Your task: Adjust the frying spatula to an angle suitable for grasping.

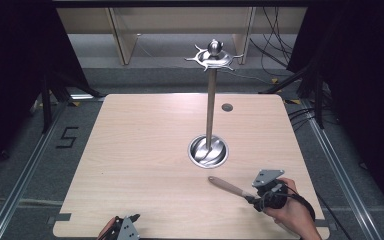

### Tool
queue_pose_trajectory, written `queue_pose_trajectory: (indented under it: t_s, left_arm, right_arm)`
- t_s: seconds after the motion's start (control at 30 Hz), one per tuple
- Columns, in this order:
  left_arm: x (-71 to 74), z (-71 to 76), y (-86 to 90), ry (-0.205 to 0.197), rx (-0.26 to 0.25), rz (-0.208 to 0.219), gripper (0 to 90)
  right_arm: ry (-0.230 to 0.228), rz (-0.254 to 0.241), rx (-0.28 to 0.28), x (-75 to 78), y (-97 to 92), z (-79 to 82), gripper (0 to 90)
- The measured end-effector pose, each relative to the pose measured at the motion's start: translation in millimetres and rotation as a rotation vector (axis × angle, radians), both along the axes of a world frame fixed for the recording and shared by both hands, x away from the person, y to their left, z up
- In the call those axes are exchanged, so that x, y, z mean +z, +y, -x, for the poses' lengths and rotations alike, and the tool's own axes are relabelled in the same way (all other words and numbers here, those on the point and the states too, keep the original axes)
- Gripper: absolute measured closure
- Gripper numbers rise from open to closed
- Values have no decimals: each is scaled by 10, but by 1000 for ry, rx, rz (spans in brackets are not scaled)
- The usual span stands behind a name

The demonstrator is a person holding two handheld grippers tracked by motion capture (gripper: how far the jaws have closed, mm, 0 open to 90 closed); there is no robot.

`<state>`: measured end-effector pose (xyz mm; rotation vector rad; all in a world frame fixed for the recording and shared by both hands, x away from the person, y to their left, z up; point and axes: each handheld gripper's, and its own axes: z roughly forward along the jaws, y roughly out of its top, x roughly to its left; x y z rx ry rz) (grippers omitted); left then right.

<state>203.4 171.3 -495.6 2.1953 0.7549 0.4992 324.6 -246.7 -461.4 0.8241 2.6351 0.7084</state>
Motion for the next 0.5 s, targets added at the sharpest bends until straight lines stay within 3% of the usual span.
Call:
queue_pose_trajectory:
  t_s: [0.03,0.07,0.1,0.17,0.23,0.27,0.3,0.37,0.43,0.5]
  left_arm:
    - [-13,-2,-6,-23,16,1,154]
    - [3,-3,4,-4,-3,-2,154]
    - [-6,1,-5,-12,8,9,154]
    - [-8,-3,-5,-21,9,4,154]
    - [1,-1,3,-1,0,-1,154]
    - [4,-1,3,-3,-2,-2,154]
    - [-7,0,-7,-22,10,4,154]
    - [-3,-1,-2,-14,6,1,154]
    - [2,-2,4,-1,-1,-1,154]
    - [3,-3,4,-2,-4,-1,154]
  right_arm:
    - [-1,6,9,-9,17,-25,482]
    - [17,20,24,-6,24,-51,488]
    - [45,31,11,-3,43,-50,499]
    - [64,49,23,-13,74,-82,519]
    - [76,66,30,-20,102,-118,535]
    - [72,75,56,-26,112,-146,543]
    - [98,81,43,-22,133,-148,544]
    - [91,94,62,-33,157,-201,554]
    - [131,101,51,-42,191,-214,565]
    - [115,117,97,-62,209,-263,575]
